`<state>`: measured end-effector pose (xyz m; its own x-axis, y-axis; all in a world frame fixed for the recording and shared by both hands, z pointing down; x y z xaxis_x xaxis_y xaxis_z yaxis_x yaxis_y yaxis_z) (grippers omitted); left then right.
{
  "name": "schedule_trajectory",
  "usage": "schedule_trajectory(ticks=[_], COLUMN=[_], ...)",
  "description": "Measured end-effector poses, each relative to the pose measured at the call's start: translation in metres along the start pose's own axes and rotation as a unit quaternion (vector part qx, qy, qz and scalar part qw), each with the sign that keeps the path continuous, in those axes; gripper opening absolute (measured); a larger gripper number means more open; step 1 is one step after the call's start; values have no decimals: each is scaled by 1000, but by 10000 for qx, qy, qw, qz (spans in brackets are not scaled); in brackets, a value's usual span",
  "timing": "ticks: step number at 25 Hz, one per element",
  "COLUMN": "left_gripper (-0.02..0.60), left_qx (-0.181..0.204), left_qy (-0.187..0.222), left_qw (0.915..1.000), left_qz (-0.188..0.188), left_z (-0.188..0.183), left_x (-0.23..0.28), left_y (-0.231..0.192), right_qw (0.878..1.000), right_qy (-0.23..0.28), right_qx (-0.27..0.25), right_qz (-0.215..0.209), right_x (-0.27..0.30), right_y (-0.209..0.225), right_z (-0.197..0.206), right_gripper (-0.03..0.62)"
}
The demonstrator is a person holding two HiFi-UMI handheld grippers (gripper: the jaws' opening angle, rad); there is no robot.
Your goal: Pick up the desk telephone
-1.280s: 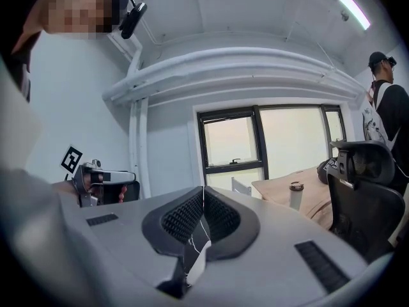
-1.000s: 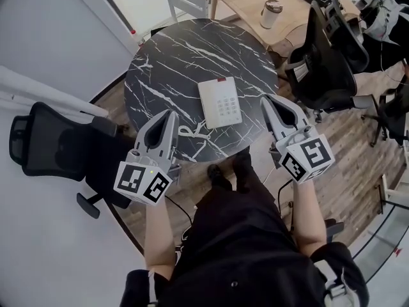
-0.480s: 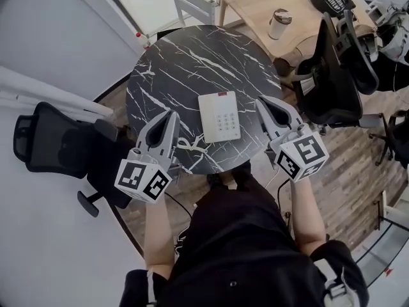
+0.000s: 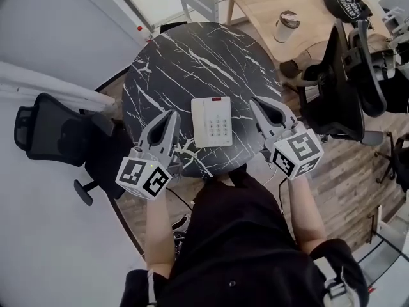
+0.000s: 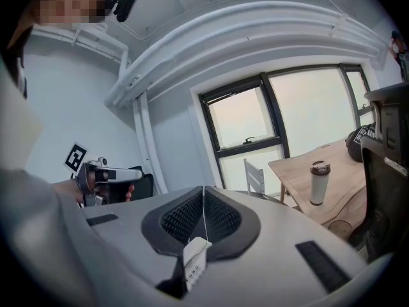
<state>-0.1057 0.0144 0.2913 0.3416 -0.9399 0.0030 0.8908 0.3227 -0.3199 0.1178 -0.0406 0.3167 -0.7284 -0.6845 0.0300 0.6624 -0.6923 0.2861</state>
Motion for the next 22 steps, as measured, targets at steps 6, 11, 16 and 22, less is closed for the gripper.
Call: schedule_trajectory(ticks=[6,11,16,22], left_gripper=[15,15,15,17], left_qx=[-131,-276,-326,-480], left_qy=[-199,-416,-583,-827], left_qw=[9990,9972,9959,9941], left_qz=[-381,-556,-617,-515], left_z=[30,50,62,81], left_x=[6,2,-1,-3], left_y=[6,7,1,-10], right_qw=[9988,9971,9955,9931], right_qy=[-343,-577,-772,-1035], right_qx=[115,268,361,461], right_qz=[-327,-418,-410,-297], right_x=[5,6,7,7], right_y=[18,23,22,17], right_z=[22,41,56,79], right_gripper=[32,32,32,34])
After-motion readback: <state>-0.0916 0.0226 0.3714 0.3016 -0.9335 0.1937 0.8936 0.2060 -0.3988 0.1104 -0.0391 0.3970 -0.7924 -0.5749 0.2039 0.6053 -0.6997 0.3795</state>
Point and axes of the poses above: the fingertips, and each gripper's own axes: x forward along the fingers, y to its right, z out of its underside, the point moved 4 cm from there along -x, backward along the fingers, and after that the axes turned 14 degrees about y, right-handed, at the moved point
